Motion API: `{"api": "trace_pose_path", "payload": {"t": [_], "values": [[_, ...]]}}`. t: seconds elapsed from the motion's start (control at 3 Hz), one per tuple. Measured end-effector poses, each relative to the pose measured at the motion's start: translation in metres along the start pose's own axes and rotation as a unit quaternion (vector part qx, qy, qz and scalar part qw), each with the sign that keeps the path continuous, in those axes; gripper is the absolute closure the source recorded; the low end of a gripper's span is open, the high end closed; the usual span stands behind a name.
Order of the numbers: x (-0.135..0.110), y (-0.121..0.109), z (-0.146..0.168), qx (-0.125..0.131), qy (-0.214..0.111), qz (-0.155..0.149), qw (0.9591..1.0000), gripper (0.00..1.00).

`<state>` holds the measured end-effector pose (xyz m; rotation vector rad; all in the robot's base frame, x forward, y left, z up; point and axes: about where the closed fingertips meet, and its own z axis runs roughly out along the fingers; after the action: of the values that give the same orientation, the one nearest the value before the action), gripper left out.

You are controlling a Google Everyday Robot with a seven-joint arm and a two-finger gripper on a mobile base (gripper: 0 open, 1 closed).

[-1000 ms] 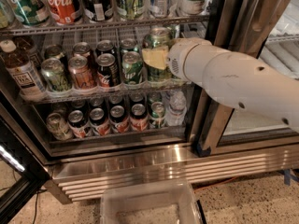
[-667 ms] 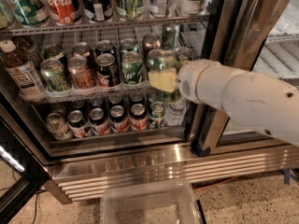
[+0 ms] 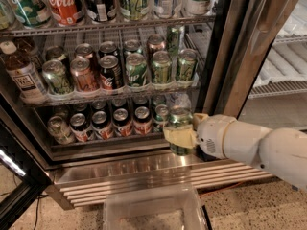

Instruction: Pick green can from middle shelf of fridge

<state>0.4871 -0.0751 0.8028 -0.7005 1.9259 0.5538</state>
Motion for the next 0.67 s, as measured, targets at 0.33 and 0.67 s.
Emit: {"api": "trace_pose_path", "payload": {"t": [0.33, 0.67], "values": [[-0.0041, -0.0102, -0.0206, 0.002, -0.035, 0.011, 0.9993, 1.0], [-0.0108, -0.0059, -0.0157, -0.013, -0.034, -0.001, 0.9993, 1.0]]}}
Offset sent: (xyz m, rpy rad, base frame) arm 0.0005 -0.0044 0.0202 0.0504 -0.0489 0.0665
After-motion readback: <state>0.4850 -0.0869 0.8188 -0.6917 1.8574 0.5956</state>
